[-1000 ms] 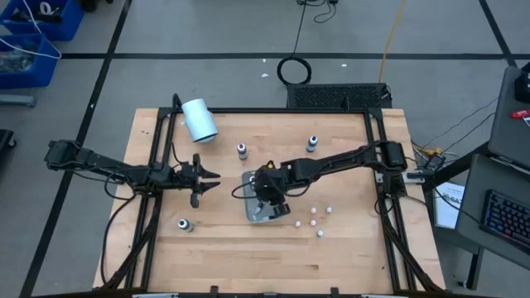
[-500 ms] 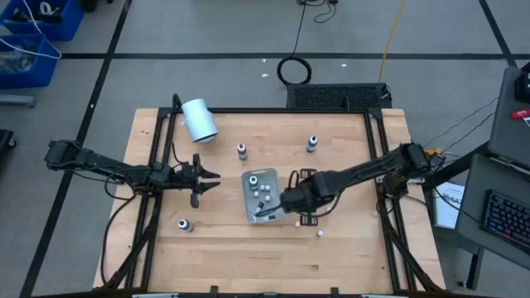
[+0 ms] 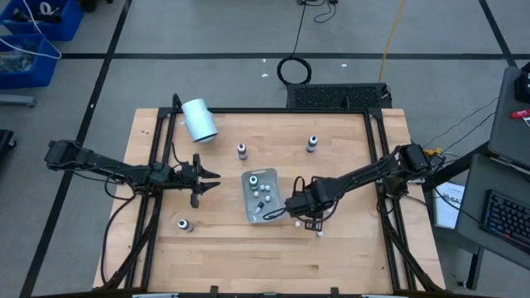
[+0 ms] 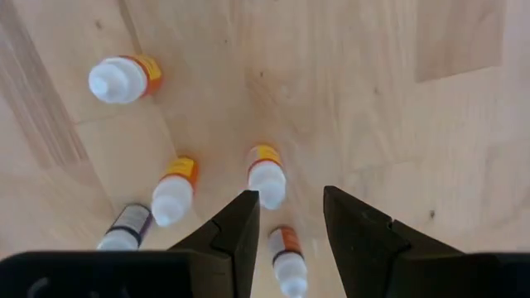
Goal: Pick & Place food coloring
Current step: Put the top yellow food coloring bottle into the bin
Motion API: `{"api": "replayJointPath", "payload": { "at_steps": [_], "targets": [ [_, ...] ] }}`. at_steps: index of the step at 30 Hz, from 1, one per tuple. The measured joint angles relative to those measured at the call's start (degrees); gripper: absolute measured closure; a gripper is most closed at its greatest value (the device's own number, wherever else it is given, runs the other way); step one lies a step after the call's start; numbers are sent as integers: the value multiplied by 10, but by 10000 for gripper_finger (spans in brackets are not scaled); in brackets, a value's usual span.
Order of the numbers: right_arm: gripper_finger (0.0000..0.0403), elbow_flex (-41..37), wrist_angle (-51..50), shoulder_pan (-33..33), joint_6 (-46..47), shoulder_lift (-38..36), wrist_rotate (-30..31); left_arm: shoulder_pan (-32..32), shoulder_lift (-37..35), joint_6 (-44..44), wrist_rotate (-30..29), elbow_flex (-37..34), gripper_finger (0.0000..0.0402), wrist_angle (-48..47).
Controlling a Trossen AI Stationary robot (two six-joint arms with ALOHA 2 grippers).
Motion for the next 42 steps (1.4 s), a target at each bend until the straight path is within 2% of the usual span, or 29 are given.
{"api": "replayJointPath", "payload": {
  "at_steps": [13, 21, 35, 42],
  "targets": [
    [275, -12, 30, 2, 2, 0, -11, 0, 0, 0, 0, 0, 284, 0],
    [275, -57, 64, 2, 2, 0, -11, 0, 0, 0, 0, 0, 284, 0],
    [275, -59, 84, 2, -9, 0, -20, 0, 0, 0, 0, 0, 284, 0],
    [313, -59, 80, 2, -9, 0, -28, 0, 0, 0, 0, 0, 284, 0]
  ]
}}
